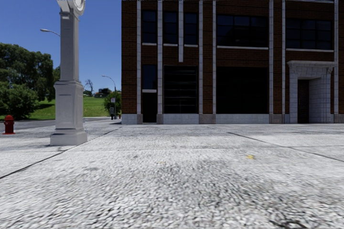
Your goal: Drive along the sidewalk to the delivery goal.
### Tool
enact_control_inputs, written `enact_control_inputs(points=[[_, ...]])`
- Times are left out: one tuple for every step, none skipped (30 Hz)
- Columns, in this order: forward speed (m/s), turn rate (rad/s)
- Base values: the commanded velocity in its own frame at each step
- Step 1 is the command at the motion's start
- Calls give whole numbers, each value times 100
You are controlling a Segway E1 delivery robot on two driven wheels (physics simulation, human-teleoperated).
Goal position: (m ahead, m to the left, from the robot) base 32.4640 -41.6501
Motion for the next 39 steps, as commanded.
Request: enact_control_inputs(points=[[156,-39],[156,-39],[156,-39],[156,-39],[159,-39],[161,-39],[162,-39],[164,-39],[165,-39],[165,-39],[165,-39],[166,-39],[166,-39],[168,-39],[172,-39],[172,-39],[175,-39],[176,-39],[176,-39],[176,-39],[176,-39],[176,-39],[176,-39],[176,-39],[176,-39],[176,-39],[176,-39],[177,-39],[200,-39],[200,-39],[200,-39],[200,-39],[200,-39],[200,-39],[200,-39],[200,-39],[200,-39],[200,-39],[200,-39]])
